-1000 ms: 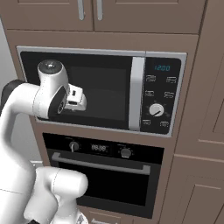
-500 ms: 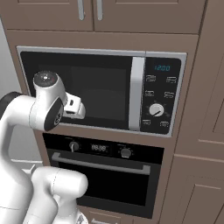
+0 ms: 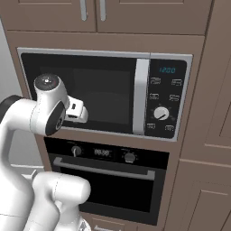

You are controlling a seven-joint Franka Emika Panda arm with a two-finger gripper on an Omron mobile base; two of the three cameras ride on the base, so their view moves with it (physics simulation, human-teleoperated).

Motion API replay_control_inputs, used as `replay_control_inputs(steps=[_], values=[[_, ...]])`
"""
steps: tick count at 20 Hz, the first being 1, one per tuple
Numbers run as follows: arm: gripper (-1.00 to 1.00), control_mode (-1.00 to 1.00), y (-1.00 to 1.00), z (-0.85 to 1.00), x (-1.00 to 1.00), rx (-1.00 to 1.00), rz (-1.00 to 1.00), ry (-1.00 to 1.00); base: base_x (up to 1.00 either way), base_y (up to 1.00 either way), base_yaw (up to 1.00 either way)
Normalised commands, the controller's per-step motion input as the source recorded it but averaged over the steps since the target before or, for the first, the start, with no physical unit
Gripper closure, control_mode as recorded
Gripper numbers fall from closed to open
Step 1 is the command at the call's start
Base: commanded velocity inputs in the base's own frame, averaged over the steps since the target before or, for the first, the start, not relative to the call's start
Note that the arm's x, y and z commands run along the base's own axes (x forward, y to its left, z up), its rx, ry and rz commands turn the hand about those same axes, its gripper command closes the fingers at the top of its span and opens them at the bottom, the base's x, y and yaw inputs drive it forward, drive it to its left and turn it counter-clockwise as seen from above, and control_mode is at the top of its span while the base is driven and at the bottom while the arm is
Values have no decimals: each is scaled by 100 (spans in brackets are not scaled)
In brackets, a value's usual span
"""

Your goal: Take the baked cake out of the oven and place it on the plate for cooling. Then close the oven door.

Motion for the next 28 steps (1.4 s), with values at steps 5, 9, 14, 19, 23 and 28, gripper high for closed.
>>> replay_control_inputs(steps=[5, 9, 14, 19, 23, 28], values=[[-100, 100, 0, 0, 0, 0, 0, 0, 0, 0, 0], [-100, 100, 0, 0, 0, 0, 0, 0, 0, 0, 0], [-100, 100, 0, 0, 0, 0, 0, 0, -9, 0, 1], [-100, 100, 0, 0, 0, 0, 0, 0, -69, -29, -1], [-100, 100, 0, 0, 0, 0, 0, 0, -42, -41, -10], [-100, 100, 0, 0, 0, 0, 0, 0, -8, -56, -1]])
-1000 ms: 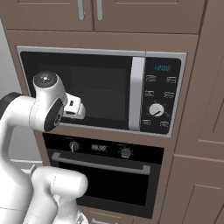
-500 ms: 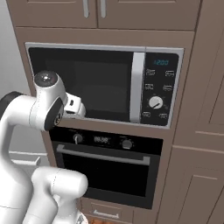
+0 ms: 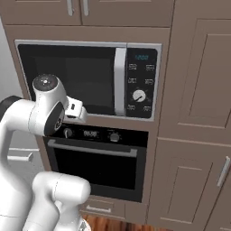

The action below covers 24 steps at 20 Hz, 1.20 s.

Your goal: Take the baked cake out of the oven and place it on the plate for cooling. Then close the oven door.

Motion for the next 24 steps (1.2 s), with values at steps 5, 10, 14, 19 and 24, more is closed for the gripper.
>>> replay_control_inputs(steps=[5, 10, 14, 19, 24], values=[[-100, 100, 0, 0, 0, 0, 0, 0, -5, -66, 0], [-100, 100, 0, 0, 0, 0, 0, 0, 0, -69, 0], [-100, 100, 0, 0, 0, 0, 0, 0, 0, -66, 0], [-100, 100, 0, 0, 0, 0, 0, 0, 9, -58, 0], [-100, 100, 0, 0, 0, 0, 0, 0, 28, -36, 0]])
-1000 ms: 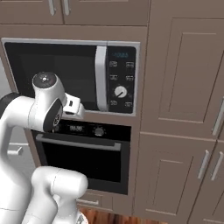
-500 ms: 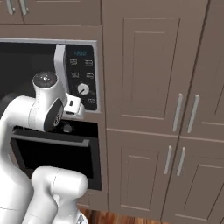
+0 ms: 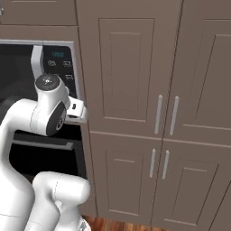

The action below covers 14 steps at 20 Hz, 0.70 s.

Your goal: Take the baked cake out of the oven and place it on the plate for cooling. Then close the oven door.

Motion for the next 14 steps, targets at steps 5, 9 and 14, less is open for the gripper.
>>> replay_control_inputs(steps=[5, 9, 14], values=[[-100, 100, 0, 0, 0, 0, 0, 0, 34, -36, 0], [-100, 100, 0, 0, 0, 0, 0, 0, 34, -40, 0], [-100, 100, 0, 0, 0, 0, 0, 0, 36, -29, 0]])
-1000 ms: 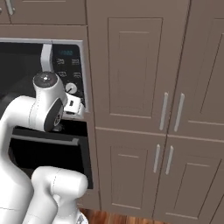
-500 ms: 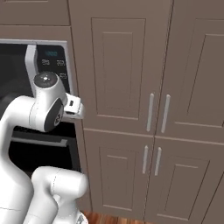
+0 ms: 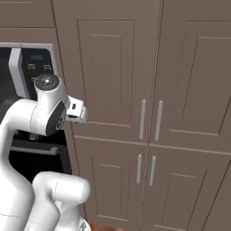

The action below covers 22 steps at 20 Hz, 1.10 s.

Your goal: Take the baked cake out of the oven and place it on the plate for cooling. Then close the oven door.

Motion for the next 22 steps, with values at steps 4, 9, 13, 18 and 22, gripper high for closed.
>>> replay_control_inputs(steps=[4, 9, 13, 18, 22], values=[[-100, 100, 0, 0, 0, 0, 0, 0, 9, -4, 0], [-100, 100, 0, 0, 0, 0, 0, 0, 10, -1, 1], [-100, 100, 0, 0, 0, 0, 0, 0, 0, 0, 0], [-100, 100, 0, 0, 0, 0, 0, 0, 0, 0, 0], [-100, 100, 0, 0, 0, 0, 0, 0, 0, 0, 0]])
